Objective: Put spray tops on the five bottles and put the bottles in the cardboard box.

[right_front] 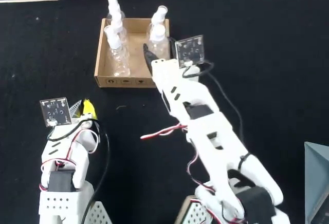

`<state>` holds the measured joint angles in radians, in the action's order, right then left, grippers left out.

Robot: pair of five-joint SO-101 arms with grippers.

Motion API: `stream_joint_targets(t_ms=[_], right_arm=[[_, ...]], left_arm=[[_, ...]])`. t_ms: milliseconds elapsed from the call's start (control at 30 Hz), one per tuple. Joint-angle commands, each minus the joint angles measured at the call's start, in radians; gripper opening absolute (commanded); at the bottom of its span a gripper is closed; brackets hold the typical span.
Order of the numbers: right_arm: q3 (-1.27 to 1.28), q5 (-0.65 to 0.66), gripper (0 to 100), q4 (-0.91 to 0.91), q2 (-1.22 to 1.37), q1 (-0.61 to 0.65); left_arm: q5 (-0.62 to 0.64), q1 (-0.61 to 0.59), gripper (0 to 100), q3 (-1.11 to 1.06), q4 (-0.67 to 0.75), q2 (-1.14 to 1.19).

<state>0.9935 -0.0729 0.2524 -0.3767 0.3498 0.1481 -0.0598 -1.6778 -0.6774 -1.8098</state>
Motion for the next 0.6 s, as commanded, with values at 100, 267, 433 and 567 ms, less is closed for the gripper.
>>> stream_joint_targets(t_ms=[100, 267, 433, 567], right_arm=[[-0.087, -0.008, 1.2, 0.109, 0.073, -0.018], [-0.087, -0.009, 1.2, 0.173, 0.150, -0.018], [-0.088, -0.009, 1.2, 0.233, 0.216, -0.018], [-0.099, -0.009, 1.2, 0.247, 0.263, -0.018]], left_arm=[[-0.006, -0.010, 3, -0.022, -0.005, -0.008], [-0.006, -0.007, 3, -0.022, -0.051, -0.011], [-0.006, -0.007, 3, -0.022, -0.054, -0.011], [-0.006, -0.008, 3, -0.022, -0.055, -0.011]])
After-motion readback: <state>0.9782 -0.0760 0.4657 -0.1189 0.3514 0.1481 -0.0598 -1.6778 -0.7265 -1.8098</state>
